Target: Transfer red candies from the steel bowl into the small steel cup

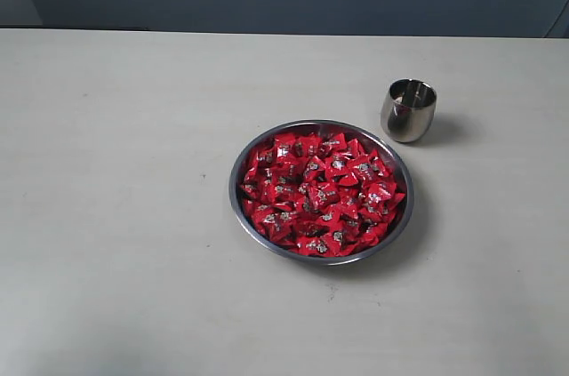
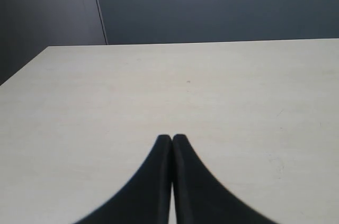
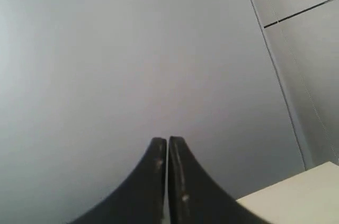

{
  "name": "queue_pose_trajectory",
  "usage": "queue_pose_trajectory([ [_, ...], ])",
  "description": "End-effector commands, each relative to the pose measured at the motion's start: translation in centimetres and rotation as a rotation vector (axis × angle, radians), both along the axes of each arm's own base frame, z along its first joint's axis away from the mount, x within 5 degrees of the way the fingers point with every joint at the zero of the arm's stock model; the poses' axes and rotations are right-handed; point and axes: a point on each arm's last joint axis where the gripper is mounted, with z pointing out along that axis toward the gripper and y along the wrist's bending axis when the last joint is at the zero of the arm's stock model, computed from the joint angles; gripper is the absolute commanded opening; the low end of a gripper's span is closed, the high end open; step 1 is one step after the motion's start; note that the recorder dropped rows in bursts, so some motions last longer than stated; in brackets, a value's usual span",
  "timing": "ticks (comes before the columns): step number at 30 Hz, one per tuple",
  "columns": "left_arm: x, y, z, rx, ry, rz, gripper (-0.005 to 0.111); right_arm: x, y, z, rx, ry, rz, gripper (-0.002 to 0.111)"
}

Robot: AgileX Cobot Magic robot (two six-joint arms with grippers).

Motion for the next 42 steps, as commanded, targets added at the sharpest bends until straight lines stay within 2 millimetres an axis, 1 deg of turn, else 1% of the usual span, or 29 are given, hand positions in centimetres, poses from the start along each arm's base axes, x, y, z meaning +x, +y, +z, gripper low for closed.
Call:
queue_pose_trajectory([
  [1, 0.0, 0.0, -0.1, 0.004, -0.002, -0.009, 0.0, 4.0, 0.2, 3.8, -0.127, 0.145, -0.003, 0.002],
  [2, 0.0, 0.0, -0.1, 0.004, -0.002, -0.009, 0.0, 5.2, 0.3, 4.3, -0.149, 0.189, 0.008, 0.001],
  [3, 0.0, 0.0, -0.1, 0.004, -0.002, -0.009, 0.0, 7.5, 0.7, 5.0, -0.187, 0.254, 0.039, -0.001],
  [4, 0.0, 0.0, -0.1, 0.004, -0.002, -0.009, 0.0, 8.7, 1.2, 5.4, -0.212, 0.274, 0.063, -0.001],
  [5, 0.0, 0.0, -0.1, 0.004, -0.002, -0.009, 0.0, 10.9, 2.2, 6.0, -0.267, 0.299, 0.115, -0.001],
  [6, 0.0, 0.0, -0.1, 0.004, -0.002, -0.009, 0.0, 12.0, 3.0, 6.2, -0.303, 0.308, 0.147, -0.001],
  [7, 0.0, 0.0, -0.1, 0.004, -0.002, -0.009, 0.0, 14.0, 4.6, 6.3, -0.372, 0.336, 0.214, -0.001],
  [8, 0.0, 0.0, -0.1, 0.004, -0.002, -0.009, 0.0, 14.9, 5.5, 6.3, -0.399, 0.355, 0.248, -0.001],
  [9, 0.0, 0.0, -0.1, 0.004, -0.002, -0.009, 0.0, 16.4, 7.1, 6.0, -0.434, 0.422, 0.302, -0.001],
  [10, 0.0, 0.0, -0.1, 0.004, -0.002, -0.009, 0.0, 17.6, 8.3, 5.4, -0.474, 0.494, 0.34, -0.001],
  [13, 0.0, 0.0, -0.1, 0.004, -0.002, -0.009, 0.0, 20.4, 10.6, 2.5, -0.607, 0.754, 0.423, -0.001],
  [15, 0.0, 0.0, -0.1, 0.004, -0.002, -0.009, 0.0, 21.7, 12.0, 0.7, -0.704, 0.888, 0.523, -0.001],
  [16, 0.0, 0.0, -0.1, 0.004, -0.002, -0.009, 0.0, 22.2, 12.8, -0.4, -0.737, 0.948, 0.612, -0.001],
  [18, 0.0, 0.0, -0.1, 0.004, -0.002, -0.009, 0.0, 23.0, 14.6, -2.0, -0.706, 1.02, 0.784, -0.001],
  [21, 0.0, 0.0, -0.1, 0.004, -0.002, -0.009, 0.0, 23.8, 15.9, -3.6, -0.678, 1.082, 0.914, -0.001],
  [26, 0.0, 0.0, -0.1, 0.004, -0.002, -0.009, 0.0, 25.1, 16.7, -6.7, -0.668, 1.203, 0.97, -0.001],
  [29, 0.0, 0.0, -0.1, 0.004, -0.002, -0.009, 0.0, 25.1, 17.3, -8.0, -0.673, 1.239, 0.988, -0.001],
  [34, 0.0, 0.0, -0.1, 0.004, -0.002, -0.009, 0.0, 24.7, 18.6, -9.1, -0.711, 1.248, 1.018, -0.001],
  [36, 0.0, 0.0, -0.1, 0.004, -0.002, -0.009, 0.0, 24.5, 19.4, -9.0, -0.729, 1.224, 1.022, -0.001],
  [38, 0.0, 0.0, -0.1, 0.004, -0.002, -0.009, 0.0, 24.7, 19.3, -9.0, -0.739, 1.208, 1.003, -0.001],
  [42, 0.0, 0.0, -0.1, 0.004, -0.002, -0.009, 0.0, 24.7, 19.3, -9.0, -0.706, 1.229, 0.985, -0.001],
])
